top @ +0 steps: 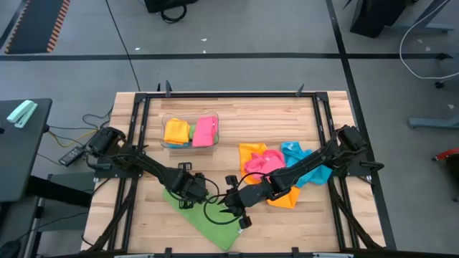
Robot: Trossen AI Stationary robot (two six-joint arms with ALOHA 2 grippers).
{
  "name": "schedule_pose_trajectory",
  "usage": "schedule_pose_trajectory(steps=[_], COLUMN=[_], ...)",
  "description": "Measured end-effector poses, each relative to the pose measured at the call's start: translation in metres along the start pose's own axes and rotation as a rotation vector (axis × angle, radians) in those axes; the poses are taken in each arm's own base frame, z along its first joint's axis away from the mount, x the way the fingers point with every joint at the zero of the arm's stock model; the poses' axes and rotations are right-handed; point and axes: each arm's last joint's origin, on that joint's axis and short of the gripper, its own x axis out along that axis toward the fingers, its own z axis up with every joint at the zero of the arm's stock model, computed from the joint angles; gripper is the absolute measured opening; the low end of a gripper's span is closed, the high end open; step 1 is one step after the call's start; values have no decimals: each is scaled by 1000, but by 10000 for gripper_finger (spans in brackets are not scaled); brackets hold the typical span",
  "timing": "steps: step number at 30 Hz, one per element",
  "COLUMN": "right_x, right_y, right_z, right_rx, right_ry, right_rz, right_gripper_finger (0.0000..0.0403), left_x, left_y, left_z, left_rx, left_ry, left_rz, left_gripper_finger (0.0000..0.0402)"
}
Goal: Fold microfiber towels
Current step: Fold the green microfiber towel
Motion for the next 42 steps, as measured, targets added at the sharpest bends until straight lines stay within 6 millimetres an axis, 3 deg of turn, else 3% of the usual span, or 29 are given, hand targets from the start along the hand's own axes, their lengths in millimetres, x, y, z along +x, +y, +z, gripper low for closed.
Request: schedule_pose_trajectory(steps=[13, 19, 25, 27, 31, 35, 42], right_x=[-16, -32, -48, -44, -19, -12, -9], right_y=[-1, -2, -3, 1, 14, 16, 3], right_z=[65, 102, 129, 122, 86, 61, 52], right_rx=[36, 59, 282, 331, 324, 378, 415], right_ry=[-194, -306, -383, -339, -190, -72, -9], right_rz=[6, 9, 58, 71, 63, 62, -28], right_gripper_finger=[126, 126, 126, 126, 126, 126, 126], left_x=[0, 0, 0, 0, 1, 1, 2], left_y=[-2, -2, -2, -2, 1, 4, 5], left_z=[1, 2, 2, 2, 4, 2, 4], left_rx=[325, 348, 355, 402, 412, 407, 436], left_ry=[-12, -12, -18, -21, -22, 7, -11], left_rz=[-41, -40, -42, -42, -32, -19, -16], left_gripper_finger=[16, 19, 43, 51, 58, 58, 51])
